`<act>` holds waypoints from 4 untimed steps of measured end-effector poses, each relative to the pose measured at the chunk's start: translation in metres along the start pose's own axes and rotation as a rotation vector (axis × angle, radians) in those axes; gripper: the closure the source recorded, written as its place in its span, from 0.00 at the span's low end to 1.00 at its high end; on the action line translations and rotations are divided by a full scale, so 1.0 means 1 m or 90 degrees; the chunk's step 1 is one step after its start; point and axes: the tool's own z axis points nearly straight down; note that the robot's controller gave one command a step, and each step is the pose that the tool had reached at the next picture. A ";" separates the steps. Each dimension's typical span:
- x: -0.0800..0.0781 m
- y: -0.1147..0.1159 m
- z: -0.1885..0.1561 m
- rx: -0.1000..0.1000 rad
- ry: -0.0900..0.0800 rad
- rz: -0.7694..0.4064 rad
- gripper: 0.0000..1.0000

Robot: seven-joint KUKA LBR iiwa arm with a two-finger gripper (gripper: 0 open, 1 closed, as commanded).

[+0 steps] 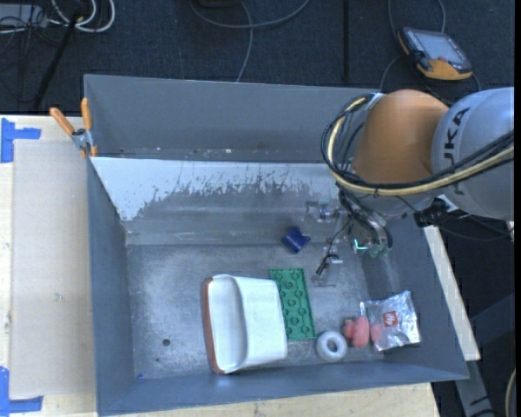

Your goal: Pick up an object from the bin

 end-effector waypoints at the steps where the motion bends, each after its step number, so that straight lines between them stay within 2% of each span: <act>1: 0.070 0.000 0.085 -0.001 -0.003 0.302 0.00; 2: 0.107 -0.074 0.052 0.000 -0.004 0.300 0.00; 3: 0.100 -0.128 0.053 0.001 -0.006 0.204 0.00; 4: 0.101 -0.128 0.085 -0.003 -0.003 0.232 0.00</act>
Offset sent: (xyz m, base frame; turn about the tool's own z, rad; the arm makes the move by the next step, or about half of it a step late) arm -0.0692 0.0005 -0.0825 0.4728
